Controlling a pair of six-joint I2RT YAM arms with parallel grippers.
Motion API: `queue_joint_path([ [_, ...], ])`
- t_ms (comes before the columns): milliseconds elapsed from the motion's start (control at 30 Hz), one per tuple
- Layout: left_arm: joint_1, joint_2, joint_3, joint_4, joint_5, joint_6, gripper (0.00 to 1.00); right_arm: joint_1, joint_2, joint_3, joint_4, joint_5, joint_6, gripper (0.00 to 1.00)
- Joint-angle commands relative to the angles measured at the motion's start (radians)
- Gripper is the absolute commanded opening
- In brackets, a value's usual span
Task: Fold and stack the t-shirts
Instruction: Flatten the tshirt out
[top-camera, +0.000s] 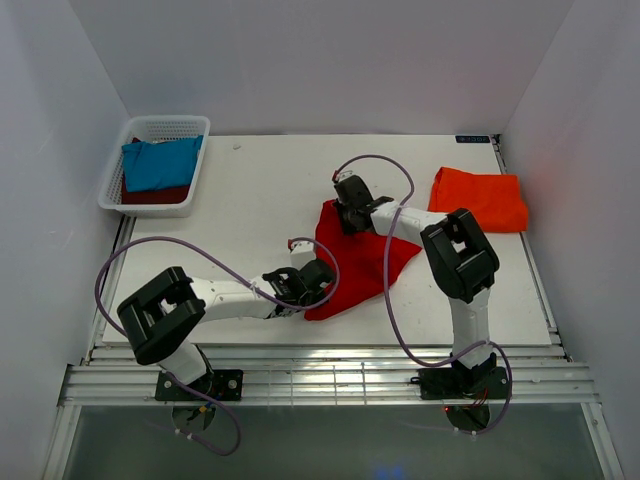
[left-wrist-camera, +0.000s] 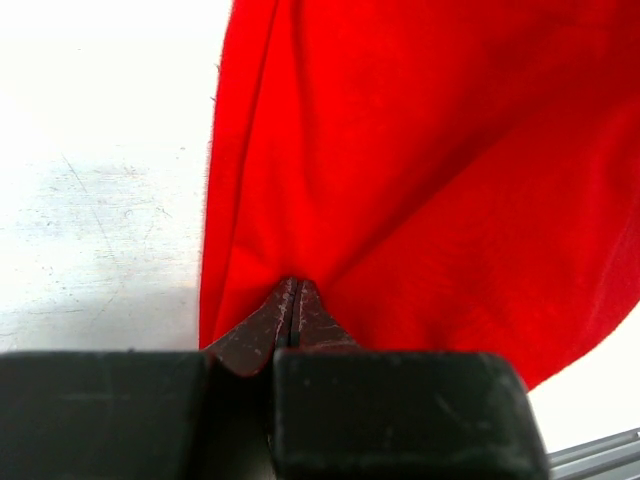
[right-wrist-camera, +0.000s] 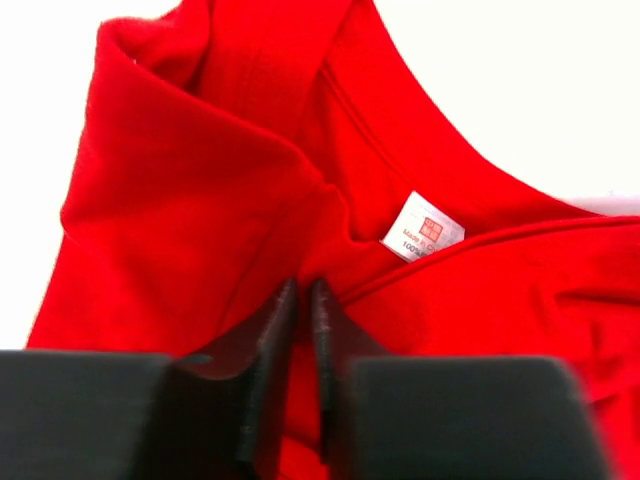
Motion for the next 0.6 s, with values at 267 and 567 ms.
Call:
queue_joint_path([
  [267,0.016,-0.021,0.071,-0.275,-0.298,-0.017,0.00,-0.003,-0.040,0.105,-0.088,0.046,-0.015,0.08],
  [567,0.285,-0.124,0.177,-0.210,-0.419,0.247,0.00,-0.003,-0.270,0.317,-0.252,0.144,-0.077,0.08],
])
